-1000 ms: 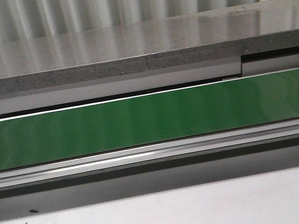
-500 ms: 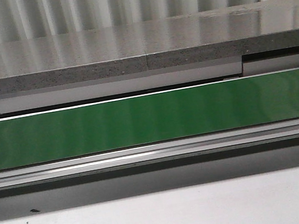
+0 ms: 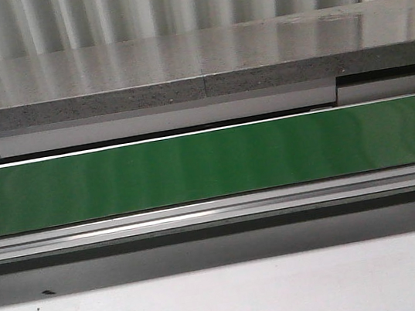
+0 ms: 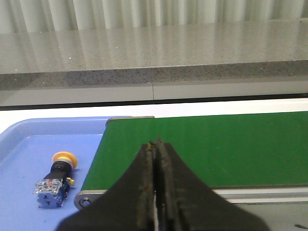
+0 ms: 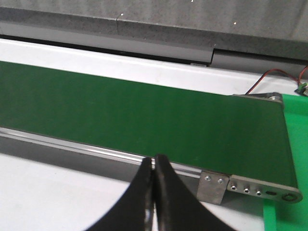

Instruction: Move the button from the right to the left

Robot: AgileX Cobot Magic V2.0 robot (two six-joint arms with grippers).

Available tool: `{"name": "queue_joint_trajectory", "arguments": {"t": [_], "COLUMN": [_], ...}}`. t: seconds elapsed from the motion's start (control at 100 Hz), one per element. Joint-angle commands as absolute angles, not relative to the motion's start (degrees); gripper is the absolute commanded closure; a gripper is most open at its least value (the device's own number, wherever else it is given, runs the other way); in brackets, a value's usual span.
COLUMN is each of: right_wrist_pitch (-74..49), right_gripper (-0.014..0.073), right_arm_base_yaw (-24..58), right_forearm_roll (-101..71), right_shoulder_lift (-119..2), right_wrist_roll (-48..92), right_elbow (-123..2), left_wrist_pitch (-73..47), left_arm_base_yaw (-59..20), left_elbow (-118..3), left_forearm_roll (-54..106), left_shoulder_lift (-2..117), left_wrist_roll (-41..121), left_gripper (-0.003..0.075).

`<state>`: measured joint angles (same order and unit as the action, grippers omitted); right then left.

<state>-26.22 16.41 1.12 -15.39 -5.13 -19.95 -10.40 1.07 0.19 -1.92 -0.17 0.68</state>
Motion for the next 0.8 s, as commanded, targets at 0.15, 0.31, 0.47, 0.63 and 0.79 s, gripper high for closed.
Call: {"name": "queue_joint_trajectory", "arguments": {"t": [0.15, 0.31, 0.47, 0.63, 0.79], "right_wrist_pitch": [-18.91, -16.63, -8.26, 0.49, 2.19], "right_gripper": [0.0662, 0.0662, 0.0662, 0.0662, 0.0662], "right_arm_base_yaw": [15.84, 10.5, 1.07, -5.12, -6.58], "right_forearm_roll": [2.78, 4.07, 4.12, 3.8, 3.24], "right_shoulder_lift": [-15.59, -13.83, -11.85, -7.84, -2.56], "right_wrist_roll": [-4.7, -4.7, -4.7, -4.7, -4.7], "right_elbow": [-21.28, -20.71, -15.0, -7.55, -1.53], "left_wrist_pitch": [-6.24, -6.24, -6.24, -6.24, -6.24], "left_arm_base_yaw": [1.14, 1.14, 1.14, 1.14, 1.14], "left_elbow": [2.46, 2.46, 2.46, 2.46, 2.46], "left_forearm_roll": [-1.95, -1.95, -1.95, -1.95, -1.95], "left_shoulder_lift": [-2.11, -2.11, -2.11, -2.11, -2.11], "left_wrist_roll": [0.4, 0.4, 0.4, 0.4, 0.4], "left_gripper": [0.0741, 0.0741, 0.0741, 0.0741, 0.0741]}}
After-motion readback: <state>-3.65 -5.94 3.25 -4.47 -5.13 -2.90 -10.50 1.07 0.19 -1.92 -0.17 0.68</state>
